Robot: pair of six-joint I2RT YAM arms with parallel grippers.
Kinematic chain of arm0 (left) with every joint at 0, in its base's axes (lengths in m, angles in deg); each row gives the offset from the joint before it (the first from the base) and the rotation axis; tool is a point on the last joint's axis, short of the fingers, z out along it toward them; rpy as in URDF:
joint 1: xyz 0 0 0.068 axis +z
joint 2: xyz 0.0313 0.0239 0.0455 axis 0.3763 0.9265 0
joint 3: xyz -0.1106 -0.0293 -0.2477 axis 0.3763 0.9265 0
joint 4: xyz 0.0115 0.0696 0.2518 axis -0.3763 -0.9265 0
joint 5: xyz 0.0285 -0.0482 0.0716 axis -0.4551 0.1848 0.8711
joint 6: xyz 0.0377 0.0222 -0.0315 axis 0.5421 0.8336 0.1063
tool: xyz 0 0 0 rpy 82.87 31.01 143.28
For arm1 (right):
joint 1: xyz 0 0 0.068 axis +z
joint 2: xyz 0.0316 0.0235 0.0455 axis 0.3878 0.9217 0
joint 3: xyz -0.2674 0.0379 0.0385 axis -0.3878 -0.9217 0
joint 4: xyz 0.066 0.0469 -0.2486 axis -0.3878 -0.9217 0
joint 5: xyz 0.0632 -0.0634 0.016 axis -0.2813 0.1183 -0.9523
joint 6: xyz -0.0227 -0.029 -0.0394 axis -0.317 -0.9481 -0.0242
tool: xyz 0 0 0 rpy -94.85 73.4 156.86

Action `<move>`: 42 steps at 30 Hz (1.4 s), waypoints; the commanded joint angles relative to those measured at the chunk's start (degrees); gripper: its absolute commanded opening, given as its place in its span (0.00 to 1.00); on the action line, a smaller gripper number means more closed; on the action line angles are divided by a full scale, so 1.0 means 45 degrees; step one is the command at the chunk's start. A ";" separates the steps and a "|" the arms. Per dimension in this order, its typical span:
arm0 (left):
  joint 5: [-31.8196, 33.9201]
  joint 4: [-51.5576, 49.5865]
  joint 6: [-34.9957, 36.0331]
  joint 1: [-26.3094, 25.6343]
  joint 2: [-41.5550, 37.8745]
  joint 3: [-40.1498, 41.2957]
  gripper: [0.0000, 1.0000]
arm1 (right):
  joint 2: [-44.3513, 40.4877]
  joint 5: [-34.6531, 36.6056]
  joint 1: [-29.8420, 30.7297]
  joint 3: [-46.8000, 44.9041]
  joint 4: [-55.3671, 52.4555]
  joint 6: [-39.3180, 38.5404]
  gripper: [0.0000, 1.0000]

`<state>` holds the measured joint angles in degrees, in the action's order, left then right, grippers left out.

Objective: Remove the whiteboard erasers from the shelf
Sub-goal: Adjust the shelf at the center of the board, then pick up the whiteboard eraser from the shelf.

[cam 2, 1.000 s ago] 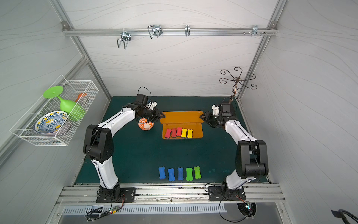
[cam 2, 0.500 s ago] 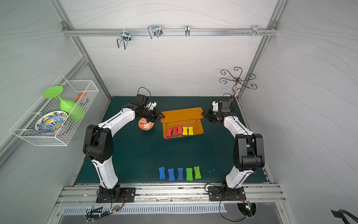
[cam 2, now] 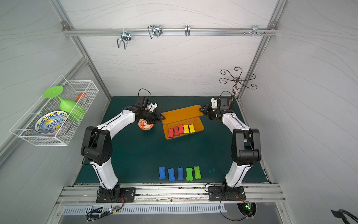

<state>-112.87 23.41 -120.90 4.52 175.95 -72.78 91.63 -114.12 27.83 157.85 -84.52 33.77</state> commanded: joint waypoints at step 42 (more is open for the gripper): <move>0.0281 0.0571 0.0022 -0.0155 -0.0410 0.0373 0.25 | 0.0712 0.1040 0.2094 -0.4992 0.4543 -0.1530 0.34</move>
<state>-112.50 24.96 -121.95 4.11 175.08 -71.49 93.91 -109.97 36.34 134.41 -64.26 28.76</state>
